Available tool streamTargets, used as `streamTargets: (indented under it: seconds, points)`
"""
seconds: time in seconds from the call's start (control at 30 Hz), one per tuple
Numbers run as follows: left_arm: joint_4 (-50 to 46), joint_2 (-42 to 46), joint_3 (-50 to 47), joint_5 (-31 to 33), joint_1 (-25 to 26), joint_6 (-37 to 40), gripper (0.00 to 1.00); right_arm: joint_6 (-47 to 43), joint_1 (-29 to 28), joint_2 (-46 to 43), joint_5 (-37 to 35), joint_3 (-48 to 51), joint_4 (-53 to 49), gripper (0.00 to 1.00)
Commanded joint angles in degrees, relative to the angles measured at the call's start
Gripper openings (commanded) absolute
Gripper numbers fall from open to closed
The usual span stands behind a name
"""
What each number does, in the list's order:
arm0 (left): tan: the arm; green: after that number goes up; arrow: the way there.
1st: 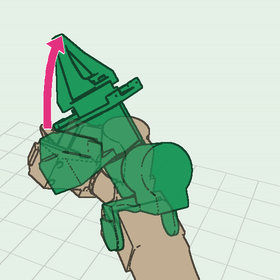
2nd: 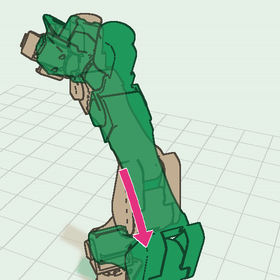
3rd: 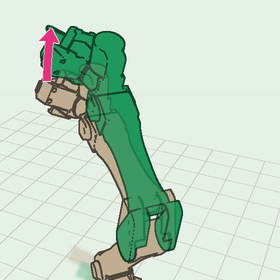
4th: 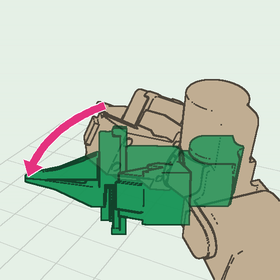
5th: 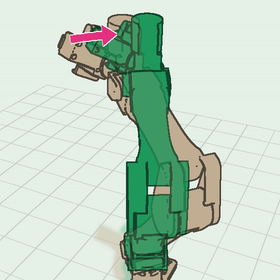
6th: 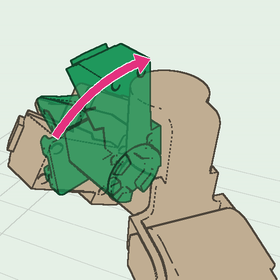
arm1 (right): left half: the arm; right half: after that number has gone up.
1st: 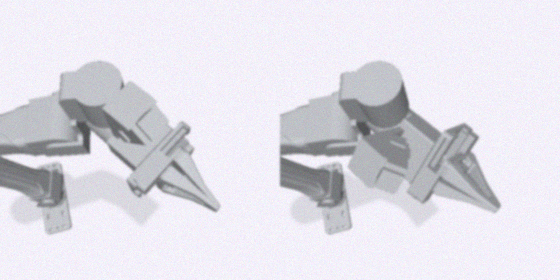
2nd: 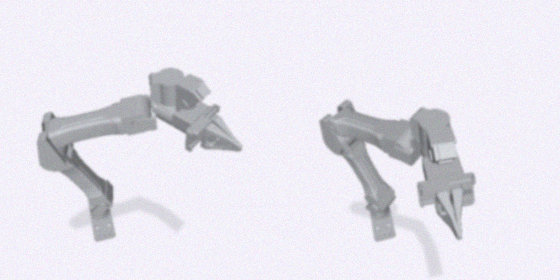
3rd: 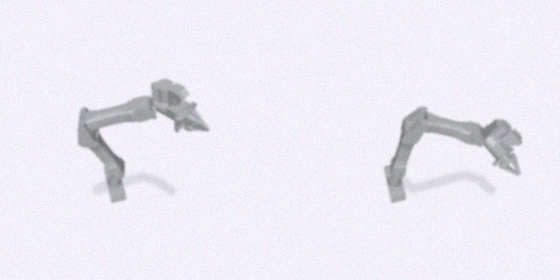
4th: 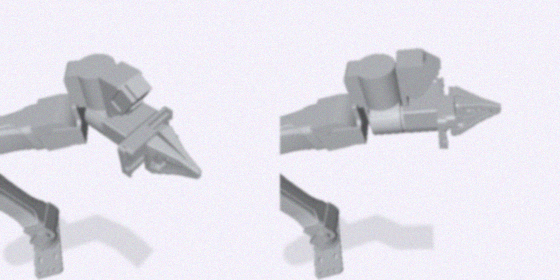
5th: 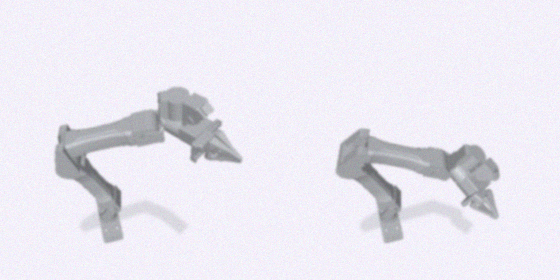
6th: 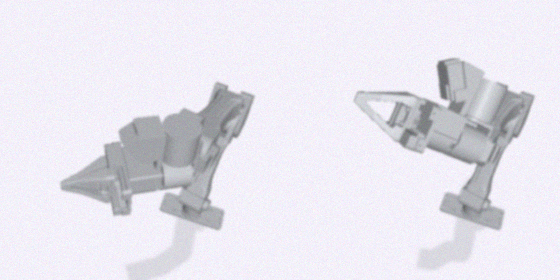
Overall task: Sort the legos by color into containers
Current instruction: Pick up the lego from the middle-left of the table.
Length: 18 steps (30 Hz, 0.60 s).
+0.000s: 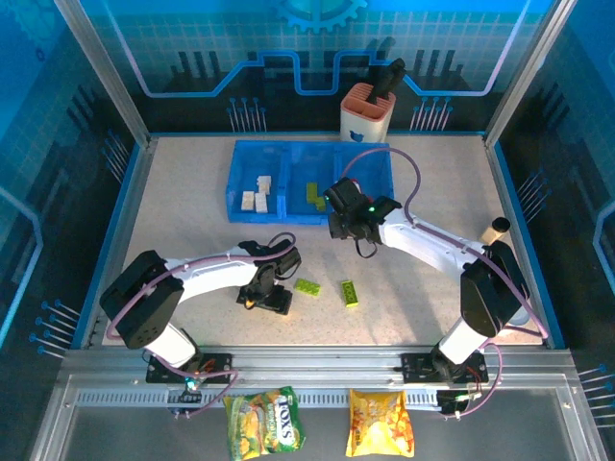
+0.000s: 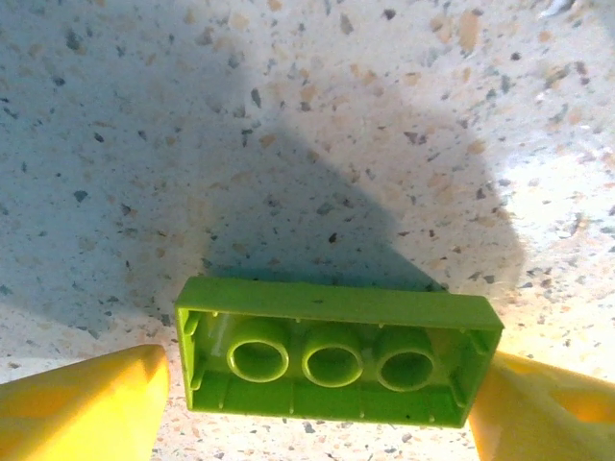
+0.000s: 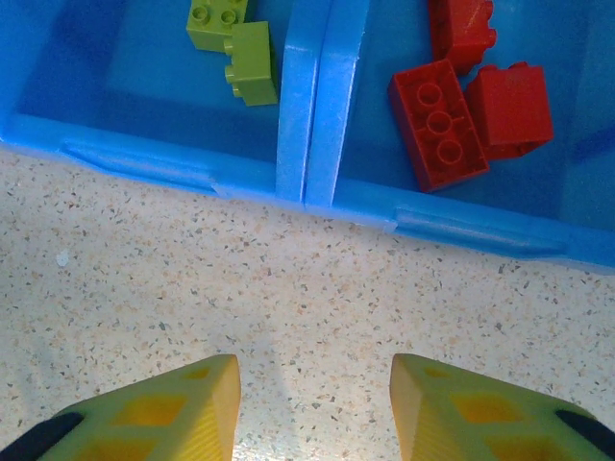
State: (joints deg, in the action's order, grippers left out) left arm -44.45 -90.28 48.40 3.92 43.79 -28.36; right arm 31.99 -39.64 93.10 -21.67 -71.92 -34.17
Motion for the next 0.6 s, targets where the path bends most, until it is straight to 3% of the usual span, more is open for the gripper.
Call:
streamTargets:
  seconds: [0.0,0.57]
  points:
    - [-0.1,-1.0,1.2,0.8,0.7,0.7,0.79,0.5,0.9,-2.1,-0.6,0.8,-0.4,0.46]
    - [-1.4,0.2,4.0,2.2,0.8,0.6,0.65,0.8,1.2,-4.6,-1.8,2.3,-2.0,0.45]
